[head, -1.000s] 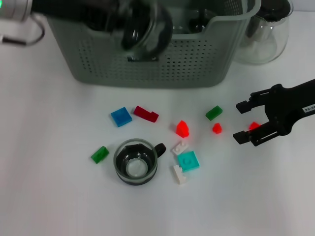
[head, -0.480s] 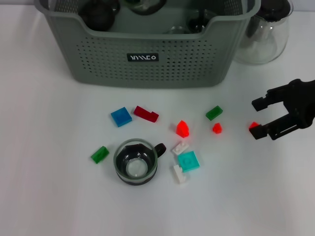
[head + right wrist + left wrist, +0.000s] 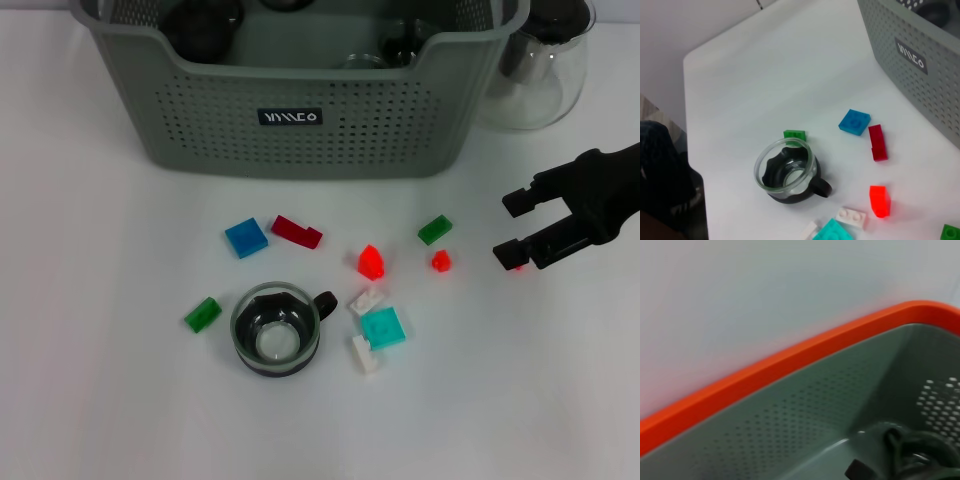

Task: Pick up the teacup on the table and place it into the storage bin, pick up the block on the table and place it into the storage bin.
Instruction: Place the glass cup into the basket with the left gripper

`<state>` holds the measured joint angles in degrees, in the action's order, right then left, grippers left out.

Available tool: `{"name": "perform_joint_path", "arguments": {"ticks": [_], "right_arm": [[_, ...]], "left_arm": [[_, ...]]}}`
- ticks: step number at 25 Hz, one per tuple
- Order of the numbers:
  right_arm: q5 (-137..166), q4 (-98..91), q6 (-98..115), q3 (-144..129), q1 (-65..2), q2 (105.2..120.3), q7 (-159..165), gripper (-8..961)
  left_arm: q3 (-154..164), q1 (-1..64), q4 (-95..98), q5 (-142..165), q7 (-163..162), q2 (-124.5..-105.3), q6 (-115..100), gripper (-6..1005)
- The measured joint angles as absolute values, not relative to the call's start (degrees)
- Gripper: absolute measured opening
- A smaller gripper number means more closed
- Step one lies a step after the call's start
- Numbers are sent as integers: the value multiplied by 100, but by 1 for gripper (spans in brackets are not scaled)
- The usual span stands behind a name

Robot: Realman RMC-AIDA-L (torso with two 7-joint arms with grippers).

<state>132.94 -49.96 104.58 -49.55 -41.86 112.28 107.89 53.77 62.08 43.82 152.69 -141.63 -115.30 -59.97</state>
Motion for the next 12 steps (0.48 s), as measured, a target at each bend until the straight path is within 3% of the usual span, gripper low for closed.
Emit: {"name": "perform_joint_path", "arguments": {"ticks": [5, 12], "right_arm": [[13441, -4985, 10380, -4957, -4284, 11292, 10802, 928], [13456, -4899, 10281, -4959, -4351, 11320, 10780, 927]], "left_arm": [[5484, 6331, 3806, 15353, -14120, -11571, -5327, 53], [5778, 6299, 3519, 15451, -14122, -11789, -4674, 53]]}}
